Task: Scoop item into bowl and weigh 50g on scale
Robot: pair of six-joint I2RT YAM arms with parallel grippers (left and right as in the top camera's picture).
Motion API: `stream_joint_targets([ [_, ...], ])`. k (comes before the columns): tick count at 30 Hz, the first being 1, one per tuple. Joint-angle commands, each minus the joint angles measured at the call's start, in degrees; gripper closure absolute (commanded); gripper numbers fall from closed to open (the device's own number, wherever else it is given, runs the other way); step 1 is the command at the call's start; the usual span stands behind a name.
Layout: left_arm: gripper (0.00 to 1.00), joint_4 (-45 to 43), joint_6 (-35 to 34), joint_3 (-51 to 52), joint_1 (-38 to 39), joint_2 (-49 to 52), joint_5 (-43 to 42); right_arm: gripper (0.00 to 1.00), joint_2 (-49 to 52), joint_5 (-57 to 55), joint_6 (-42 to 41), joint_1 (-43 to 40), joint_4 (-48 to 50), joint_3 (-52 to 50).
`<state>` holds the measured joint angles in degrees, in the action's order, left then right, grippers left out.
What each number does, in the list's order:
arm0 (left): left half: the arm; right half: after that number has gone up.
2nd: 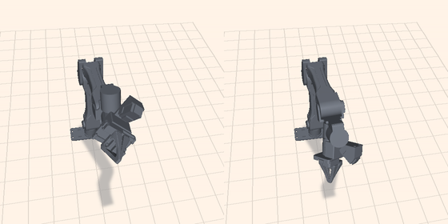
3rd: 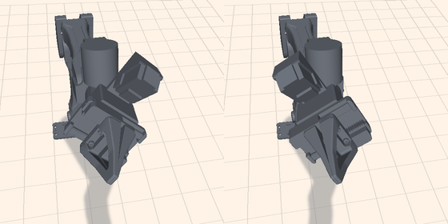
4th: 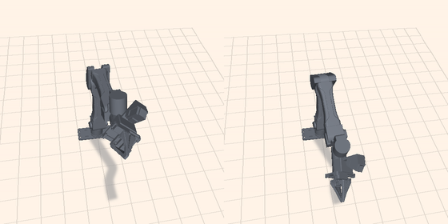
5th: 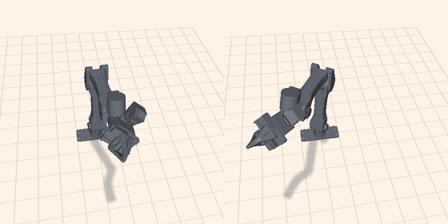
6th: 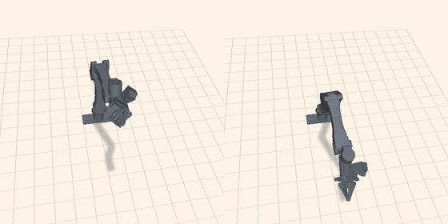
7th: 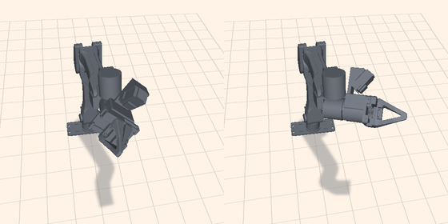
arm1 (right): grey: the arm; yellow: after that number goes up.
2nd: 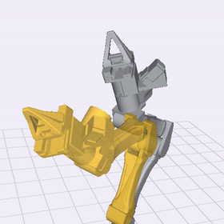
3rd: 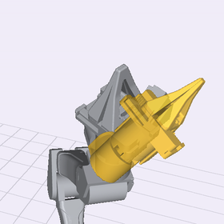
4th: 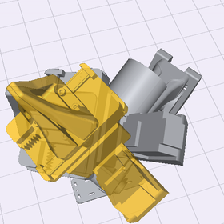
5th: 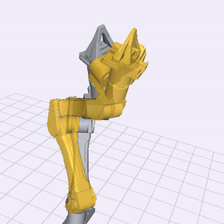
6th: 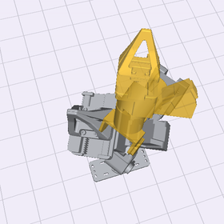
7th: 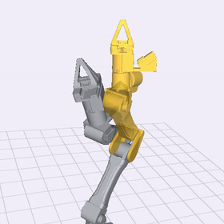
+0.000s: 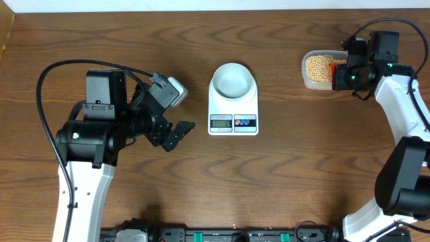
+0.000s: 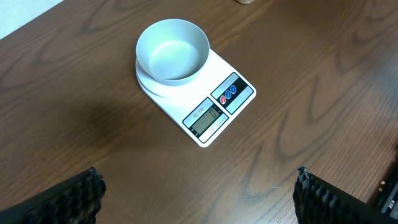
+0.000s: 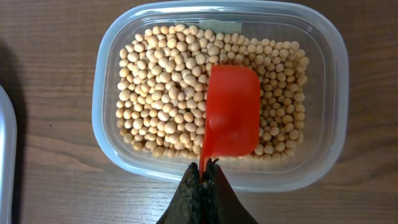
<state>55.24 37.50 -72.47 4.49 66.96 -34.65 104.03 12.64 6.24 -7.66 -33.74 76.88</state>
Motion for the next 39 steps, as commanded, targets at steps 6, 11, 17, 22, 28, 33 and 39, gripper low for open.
stream_joint_targets([
  [6,0.01,-0.02,-0.28,-1.64,-0.35,-0.31,-1.36,0.99,4.37,4.20,-1.53,0.13,0.66,0.98],
  [11,0.01,-0.02,-0.28,-1.64,-0.35,-0.31,-1.36,0.99,4.20,5.97,-4.68,-0.31,1.31,1.11],
  [17,0.01,-0.02,-0.28,-1.64,-0.35,-0.31,-1.36,0.99,3.65,13.94,-8.17,-3.48,1.16,1.14],
  [22,0.01,-0.02,-0.28,-1.64,-0.35,-0.31,-1.36,0.99,3.54,16.22,-10.73,-5.20,0.24,1.14],
  [28,0.01,-0.02,-0.28,-1.64,-0.35,-0.31,-1.36,0.99,3.54,21.66,-11.82,-6.43,-0.33,1.11],
  [33,0.01,-0.02,-0.28,-1.64,-0.35,-0.31,-1.36,0.99,4.07,19.61,-11.78,-7.02,-0.28,1.09],
  [39,0.01,-0.02,-0.28,-1.64,-0.35,-0.31,-1.36,0.99,5.40,18.95,-11.78,-7.17,-0.33,1.09],
])
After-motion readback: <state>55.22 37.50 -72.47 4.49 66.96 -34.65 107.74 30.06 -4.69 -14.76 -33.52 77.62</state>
